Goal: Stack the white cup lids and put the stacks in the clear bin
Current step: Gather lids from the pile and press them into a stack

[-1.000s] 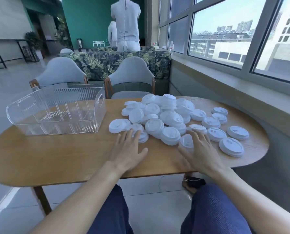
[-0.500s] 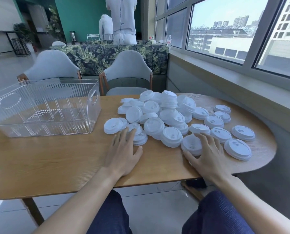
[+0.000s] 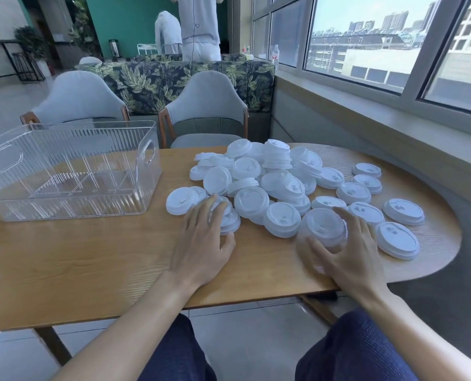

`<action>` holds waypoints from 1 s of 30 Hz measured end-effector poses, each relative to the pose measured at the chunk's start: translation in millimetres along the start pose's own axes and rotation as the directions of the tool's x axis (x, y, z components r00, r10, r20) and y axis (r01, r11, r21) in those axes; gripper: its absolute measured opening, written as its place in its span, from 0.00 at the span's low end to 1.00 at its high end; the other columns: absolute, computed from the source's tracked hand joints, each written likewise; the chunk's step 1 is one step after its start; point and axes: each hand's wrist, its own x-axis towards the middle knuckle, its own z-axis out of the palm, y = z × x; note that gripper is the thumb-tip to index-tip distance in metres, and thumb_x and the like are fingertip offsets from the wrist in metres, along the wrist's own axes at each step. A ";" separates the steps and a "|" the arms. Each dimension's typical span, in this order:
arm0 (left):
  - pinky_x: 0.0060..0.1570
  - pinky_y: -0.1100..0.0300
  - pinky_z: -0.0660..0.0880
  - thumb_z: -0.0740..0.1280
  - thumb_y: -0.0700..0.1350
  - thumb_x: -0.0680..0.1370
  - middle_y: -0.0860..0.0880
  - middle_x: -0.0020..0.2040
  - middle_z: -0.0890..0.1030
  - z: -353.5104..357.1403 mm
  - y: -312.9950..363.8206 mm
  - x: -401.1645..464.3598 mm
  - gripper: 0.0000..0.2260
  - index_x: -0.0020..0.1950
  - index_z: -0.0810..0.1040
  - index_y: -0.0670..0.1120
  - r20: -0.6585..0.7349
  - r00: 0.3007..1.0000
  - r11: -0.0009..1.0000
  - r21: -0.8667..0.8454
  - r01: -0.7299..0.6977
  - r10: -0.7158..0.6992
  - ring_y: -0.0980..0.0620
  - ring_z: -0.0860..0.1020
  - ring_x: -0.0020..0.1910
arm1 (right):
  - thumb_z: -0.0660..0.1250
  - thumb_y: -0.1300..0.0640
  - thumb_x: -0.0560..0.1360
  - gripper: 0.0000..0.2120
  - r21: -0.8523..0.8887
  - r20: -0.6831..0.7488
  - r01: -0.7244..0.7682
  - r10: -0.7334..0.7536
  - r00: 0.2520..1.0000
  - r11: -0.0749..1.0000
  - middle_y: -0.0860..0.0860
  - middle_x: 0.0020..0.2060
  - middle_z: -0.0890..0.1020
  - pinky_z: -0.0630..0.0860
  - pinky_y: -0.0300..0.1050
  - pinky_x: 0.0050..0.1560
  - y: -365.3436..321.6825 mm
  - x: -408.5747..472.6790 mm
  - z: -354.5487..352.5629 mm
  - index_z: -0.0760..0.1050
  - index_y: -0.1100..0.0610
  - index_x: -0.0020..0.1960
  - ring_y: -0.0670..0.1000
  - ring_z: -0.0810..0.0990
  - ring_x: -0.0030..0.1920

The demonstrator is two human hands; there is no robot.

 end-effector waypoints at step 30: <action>0.70 0.63 0.62 0.74 0.59 0.75 0.57 0.75 0.66 26.9 1.7 30.7 0.40 0.81 0.59 0.54 0.008 0.971 0.941 -0.248 -0.228 0.238 0.55 0.67 0.72 | 0.72 0.50 0.70 0.36 0.278 0.153 0.399 -0.450 0.880 0.874 0.41 0.69 0.71 0.67 0.51 0.72 -54.5 24.2 62.6 0.64 0.51 0.75 0.47 0.69 0.71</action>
